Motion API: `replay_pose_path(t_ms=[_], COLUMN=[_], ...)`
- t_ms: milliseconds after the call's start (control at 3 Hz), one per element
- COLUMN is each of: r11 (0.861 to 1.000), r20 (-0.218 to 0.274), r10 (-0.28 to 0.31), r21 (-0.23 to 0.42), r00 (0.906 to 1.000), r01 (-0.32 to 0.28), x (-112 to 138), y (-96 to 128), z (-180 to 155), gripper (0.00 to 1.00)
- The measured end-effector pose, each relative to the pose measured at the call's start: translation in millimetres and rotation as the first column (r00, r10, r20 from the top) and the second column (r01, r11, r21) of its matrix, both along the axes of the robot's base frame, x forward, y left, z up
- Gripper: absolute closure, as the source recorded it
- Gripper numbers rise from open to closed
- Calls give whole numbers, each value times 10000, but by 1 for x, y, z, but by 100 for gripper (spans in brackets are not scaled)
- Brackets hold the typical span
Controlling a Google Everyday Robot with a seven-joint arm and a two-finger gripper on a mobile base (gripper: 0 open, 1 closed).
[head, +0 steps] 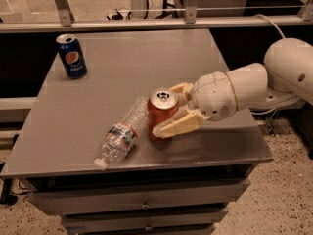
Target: Move coke can near water bottle
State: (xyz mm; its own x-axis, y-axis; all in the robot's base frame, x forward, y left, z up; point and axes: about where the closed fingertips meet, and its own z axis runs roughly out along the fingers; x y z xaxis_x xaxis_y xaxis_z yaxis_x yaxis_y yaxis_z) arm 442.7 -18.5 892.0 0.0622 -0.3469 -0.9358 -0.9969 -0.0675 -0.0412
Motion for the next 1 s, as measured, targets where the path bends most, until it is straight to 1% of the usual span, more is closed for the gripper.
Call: replay_pose_path(t_ms=[333, 667, 1000], r11=[9999, 9999, 9979], r20=[-74, -120, -160], r10=[57, 43, -439], r21=[-84, -162, -488], r00=[10000, 9999, 9989], r01=[-57, -45, 430], x=[-4, -5, 11], y=[3, 2, -26], z=[-6, -9, -15], gripper=[0, 0, 0])
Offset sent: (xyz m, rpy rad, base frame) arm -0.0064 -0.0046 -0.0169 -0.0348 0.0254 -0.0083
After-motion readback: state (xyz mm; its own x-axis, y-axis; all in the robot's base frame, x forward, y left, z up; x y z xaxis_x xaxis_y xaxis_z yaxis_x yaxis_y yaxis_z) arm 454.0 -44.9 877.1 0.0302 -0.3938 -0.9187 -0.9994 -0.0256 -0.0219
